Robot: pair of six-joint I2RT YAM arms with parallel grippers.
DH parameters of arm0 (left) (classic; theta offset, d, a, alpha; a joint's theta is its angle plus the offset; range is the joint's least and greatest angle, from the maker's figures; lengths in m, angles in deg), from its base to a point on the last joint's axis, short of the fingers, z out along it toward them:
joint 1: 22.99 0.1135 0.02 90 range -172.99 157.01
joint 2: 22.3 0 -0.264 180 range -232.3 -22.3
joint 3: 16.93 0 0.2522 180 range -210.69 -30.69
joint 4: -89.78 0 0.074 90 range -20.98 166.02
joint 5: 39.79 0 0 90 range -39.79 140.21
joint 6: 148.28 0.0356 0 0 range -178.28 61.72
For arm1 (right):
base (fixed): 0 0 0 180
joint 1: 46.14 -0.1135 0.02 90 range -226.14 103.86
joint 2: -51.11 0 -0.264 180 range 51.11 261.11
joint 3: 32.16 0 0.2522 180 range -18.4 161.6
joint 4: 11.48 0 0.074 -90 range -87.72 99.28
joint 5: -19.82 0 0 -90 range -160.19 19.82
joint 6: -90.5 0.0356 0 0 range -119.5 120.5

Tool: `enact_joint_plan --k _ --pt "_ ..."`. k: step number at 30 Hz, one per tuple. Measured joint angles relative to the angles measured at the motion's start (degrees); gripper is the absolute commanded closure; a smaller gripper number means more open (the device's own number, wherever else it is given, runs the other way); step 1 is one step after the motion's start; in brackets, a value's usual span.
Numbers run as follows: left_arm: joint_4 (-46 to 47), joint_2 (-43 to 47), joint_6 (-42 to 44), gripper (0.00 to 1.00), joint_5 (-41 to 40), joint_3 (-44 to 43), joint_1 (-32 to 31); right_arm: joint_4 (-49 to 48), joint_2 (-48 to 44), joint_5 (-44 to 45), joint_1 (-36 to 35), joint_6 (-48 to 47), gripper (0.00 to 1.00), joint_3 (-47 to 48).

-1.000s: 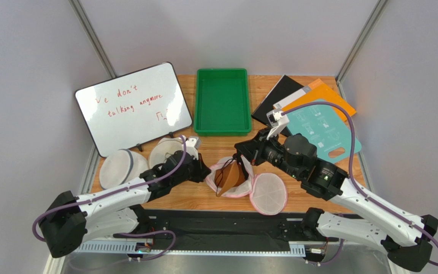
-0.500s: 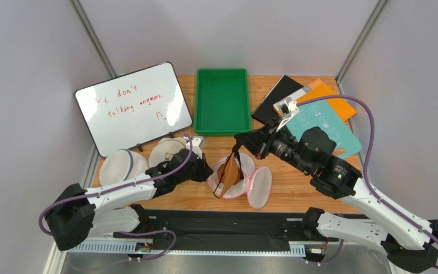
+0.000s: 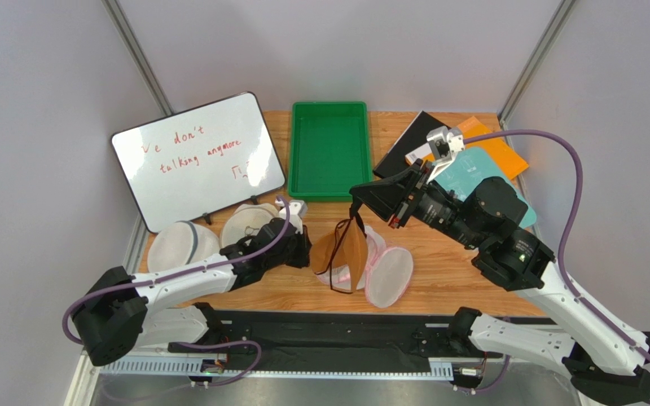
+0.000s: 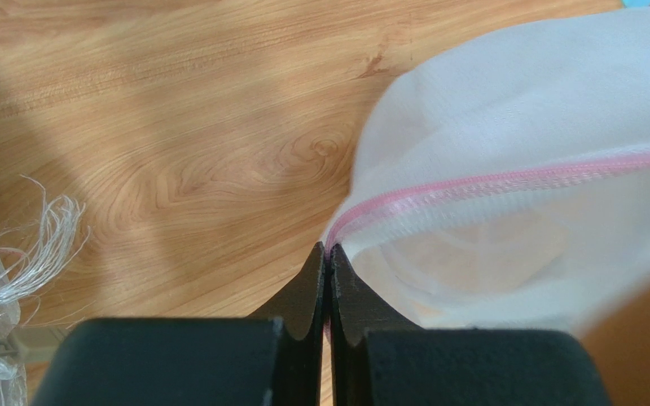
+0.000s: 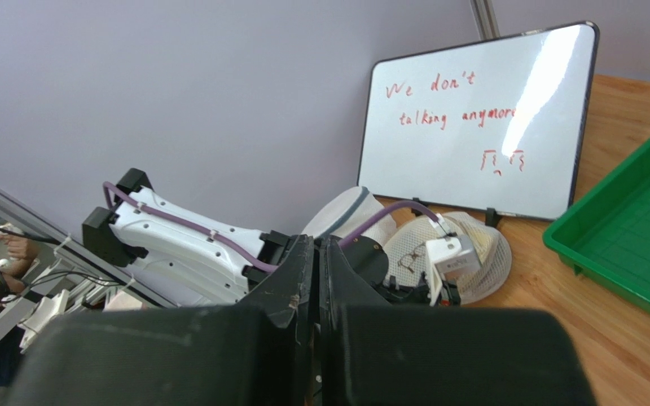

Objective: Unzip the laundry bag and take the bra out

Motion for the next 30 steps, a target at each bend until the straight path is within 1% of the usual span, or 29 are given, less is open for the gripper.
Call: enact_joint_plan --k 5,10,14,22,26,30 --pt "-1.0 -0.5 0.1 1.00 0.2 -1.5 0.0 -3.1 0.1 -3.0 0.2 0.6 1.00 0.3" --pt "-0.8 -0.8 0.9 1.00 0.7 -5.9 0.0 -4.5 0.8 -3.5 0.4 0.9 1.00 0.3" --pt "-0.7 -0.8 0.9 1.00 0.9 -6.1 0.0 -4.5 2.4 -3.9 1.6 0.6 1.00 0.7" --pt "-1.0 1.1 0.9 1.00 0.9 -3.4 0.0 -3.4 6.8 -7.1 10.4 -0.5 1.00 5.9" --pt "-1.2 2.6 0.8 1.00 0.9 -2.6 0.0 -2.7 9.6 -9.3 15.1 -1.2 1.00 11.1" --pt "-1.3 3.3 0.8 1.00 0.9 -2.3 0.0 -2.9 15.7 -12.1 19.9 -1.9 1.00 18.0"
